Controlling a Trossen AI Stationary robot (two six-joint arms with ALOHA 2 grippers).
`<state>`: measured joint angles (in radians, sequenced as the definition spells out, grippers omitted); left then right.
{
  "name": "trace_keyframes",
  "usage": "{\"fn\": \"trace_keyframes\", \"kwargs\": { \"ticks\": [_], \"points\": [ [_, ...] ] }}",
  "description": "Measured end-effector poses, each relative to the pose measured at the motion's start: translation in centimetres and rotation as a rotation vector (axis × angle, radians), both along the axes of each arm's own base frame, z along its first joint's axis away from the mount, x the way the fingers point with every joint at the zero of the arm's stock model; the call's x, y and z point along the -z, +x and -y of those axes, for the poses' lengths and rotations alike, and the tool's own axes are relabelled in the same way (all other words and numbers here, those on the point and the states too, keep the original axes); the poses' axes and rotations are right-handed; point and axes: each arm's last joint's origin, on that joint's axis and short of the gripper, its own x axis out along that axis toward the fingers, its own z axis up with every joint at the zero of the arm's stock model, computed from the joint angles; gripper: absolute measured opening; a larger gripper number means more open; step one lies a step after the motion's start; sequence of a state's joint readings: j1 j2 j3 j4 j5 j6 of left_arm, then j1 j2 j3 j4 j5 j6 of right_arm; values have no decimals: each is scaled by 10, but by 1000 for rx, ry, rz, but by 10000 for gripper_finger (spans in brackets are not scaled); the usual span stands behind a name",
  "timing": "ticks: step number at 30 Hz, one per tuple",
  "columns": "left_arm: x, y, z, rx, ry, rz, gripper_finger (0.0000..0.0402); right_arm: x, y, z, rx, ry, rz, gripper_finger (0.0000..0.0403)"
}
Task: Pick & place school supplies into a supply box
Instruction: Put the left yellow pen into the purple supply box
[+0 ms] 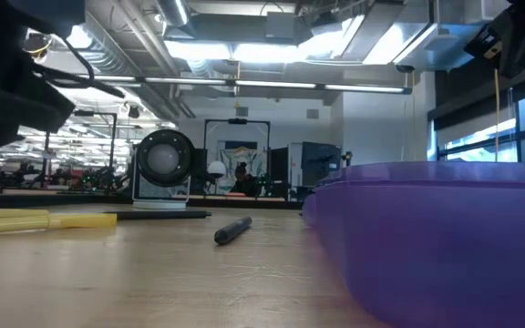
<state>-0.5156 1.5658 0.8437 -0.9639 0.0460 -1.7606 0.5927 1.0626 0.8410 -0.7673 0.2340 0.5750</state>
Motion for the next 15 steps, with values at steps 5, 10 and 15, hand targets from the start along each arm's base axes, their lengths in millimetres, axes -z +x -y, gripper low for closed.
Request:
{"fn": "trace_keyframes", "kwargs": {
  "ticks": [5, 10, 15],
  "points": [
    [14, 0, 0, 0, -47, 67, 139, 0, 0, 0, 0, 0, 0, 81],
    [22, -5, -2, -9, -64, 63, 138, 0, 0, 0, 0, 0, 0, 81],
    [23, -6, -2, 13, -64, 64, 118, 0, 0, 0, 0, 0, 0, 81]
  ]
}}
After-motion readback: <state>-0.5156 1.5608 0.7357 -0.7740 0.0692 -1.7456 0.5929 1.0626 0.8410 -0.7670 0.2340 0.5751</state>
